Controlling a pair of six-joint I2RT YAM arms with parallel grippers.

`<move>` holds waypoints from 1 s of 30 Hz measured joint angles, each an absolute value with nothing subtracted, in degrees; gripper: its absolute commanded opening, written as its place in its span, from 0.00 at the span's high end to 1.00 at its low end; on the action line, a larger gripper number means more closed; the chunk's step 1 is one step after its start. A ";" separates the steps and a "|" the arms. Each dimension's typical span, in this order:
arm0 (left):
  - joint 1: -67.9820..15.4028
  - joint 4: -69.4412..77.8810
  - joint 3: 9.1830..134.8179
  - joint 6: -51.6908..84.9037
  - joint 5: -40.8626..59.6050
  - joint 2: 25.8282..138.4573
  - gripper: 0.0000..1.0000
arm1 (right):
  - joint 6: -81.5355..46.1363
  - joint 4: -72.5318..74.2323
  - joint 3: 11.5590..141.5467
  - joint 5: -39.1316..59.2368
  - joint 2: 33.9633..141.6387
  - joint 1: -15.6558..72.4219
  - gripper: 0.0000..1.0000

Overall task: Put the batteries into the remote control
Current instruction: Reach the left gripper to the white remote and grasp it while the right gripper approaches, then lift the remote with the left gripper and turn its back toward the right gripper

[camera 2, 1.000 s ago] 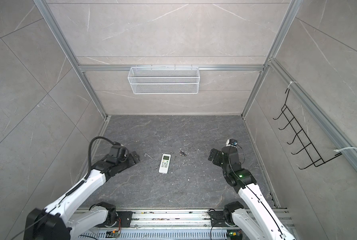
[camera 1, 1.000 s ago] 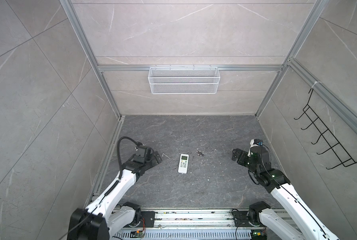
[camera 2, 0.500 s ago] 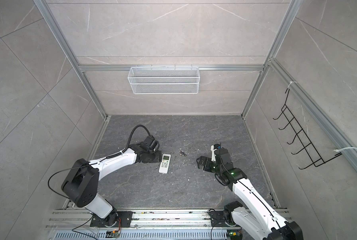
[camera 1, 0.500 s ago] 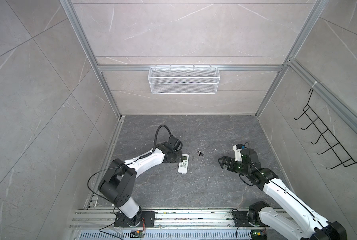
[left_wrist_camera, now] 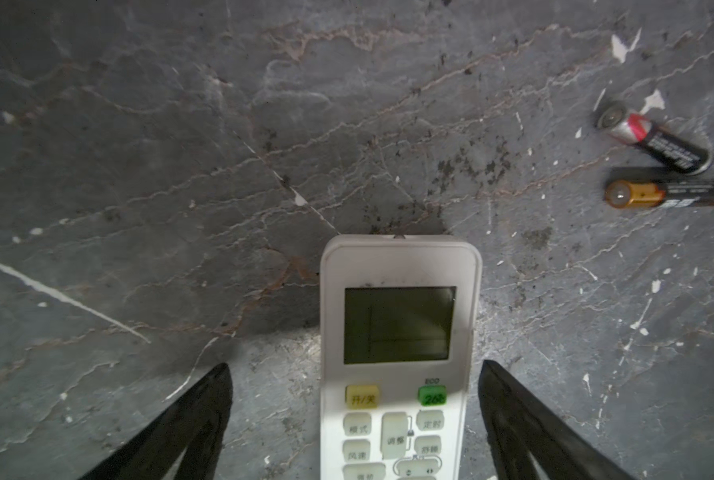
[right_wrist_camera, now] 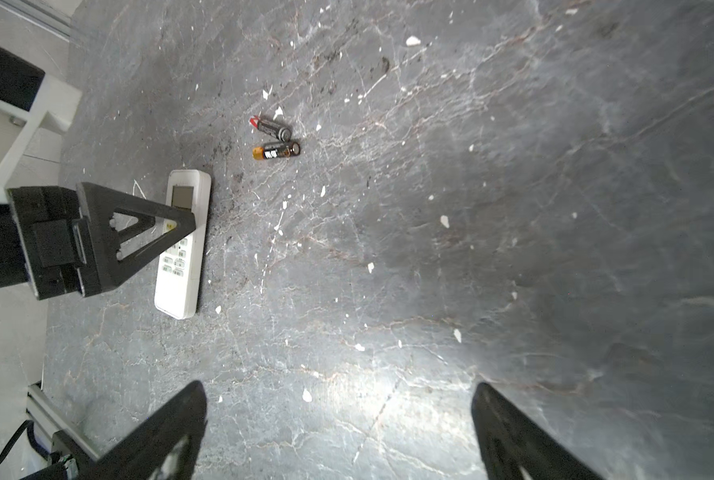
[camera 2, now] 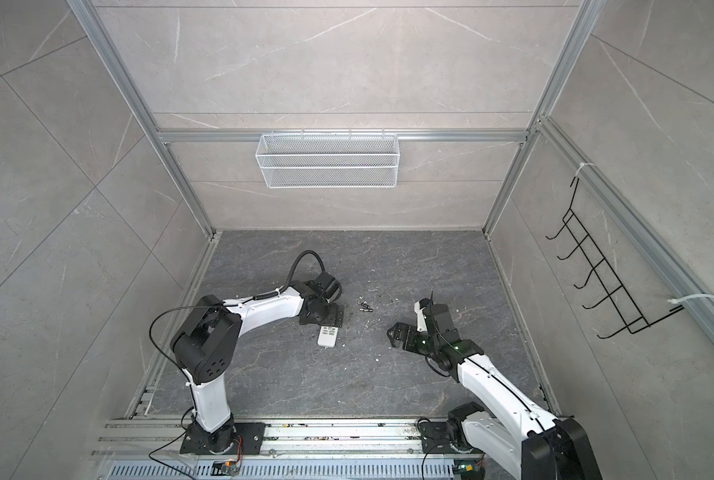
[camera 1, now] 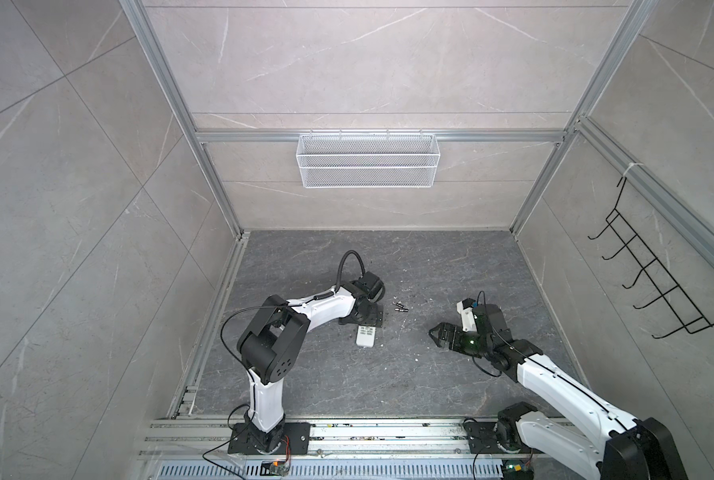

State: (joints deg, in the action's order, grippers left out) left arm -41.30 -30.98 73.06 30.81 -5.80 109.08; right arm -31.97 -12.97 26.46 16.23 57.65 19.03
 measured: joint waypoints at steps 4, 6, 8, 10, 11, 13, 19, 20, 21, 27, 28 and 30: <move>-41.78 -31.46 73.45 30.74 -5.76 109.21 0.05 | -31.99 -11.86 25.58 17.21 57.89 19.03 0.01; -42.37 -31.62 73.45 30.57 -5.82 109.21 0.06 | -32.05 -11.27 25.58 18.09 58.33 19.03 0.01; -43.03 -31.73 73.45 30.22 -6.00 109.30 0.11 | -32.25 -11.03 25.58 18.94 58.37 19.11 0.01; -43.99 -31.73 73.52 29.67 -6.50 109.73 0.15 | -32.36 -10.96 25.58 19.29 57.95 19.29 0.01; -44.47 -31.79 73.63 29.50 -6.96 110.15 0.17 | -32.38 -11.00 25.58 19.31 57.45 19.40 0.01; -45.12 -32.16 73.87 29.19 -7.44 111.11 0.20 | -32.40 -11.03 25.58 19.31 56.27 19.51 0.01; -45.87 -33.15 74.67 28.97 -9.23 112.01 0.36 | -33.50 -10.92 24.14 19.25 53.08 19.90 0.01; -45.87 -33.15 74.67 28.93 -9.45 112.01 0.39 | -33.54 -11.22 23.94 19.05 52.66 20.03 0.01; -45.87 -33.12 74.67 29.06 -9.56 112.01 0.41 | -33.67 -11.92 23.88 18.68 52.16 20.08 0.01; -45.87 -32.75 74.70 29.04 -9.04 112.01 0.57 | -34.89 -16.32 23.86 14.74 49.60 20.14 0.01; -45.87 -32.67 74.70 29.06 -8.71 112.01 0.59 | -35.24 -16.82 23.83 13.82 49.19 20.14 0.01; -45.84 -32.23 74.56 29.15 -7.90 111.79 0.61 | -36.23 -17.12 23.66 12.56 48.58 20.14 0.01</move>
State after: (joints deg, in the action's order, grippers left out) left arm -45.84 -32.23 74.56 29.15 -7.90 111.79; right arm -36.23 -17.12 23.66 12.56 48.58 20.14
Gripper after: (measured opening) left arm 0.548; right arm 0.988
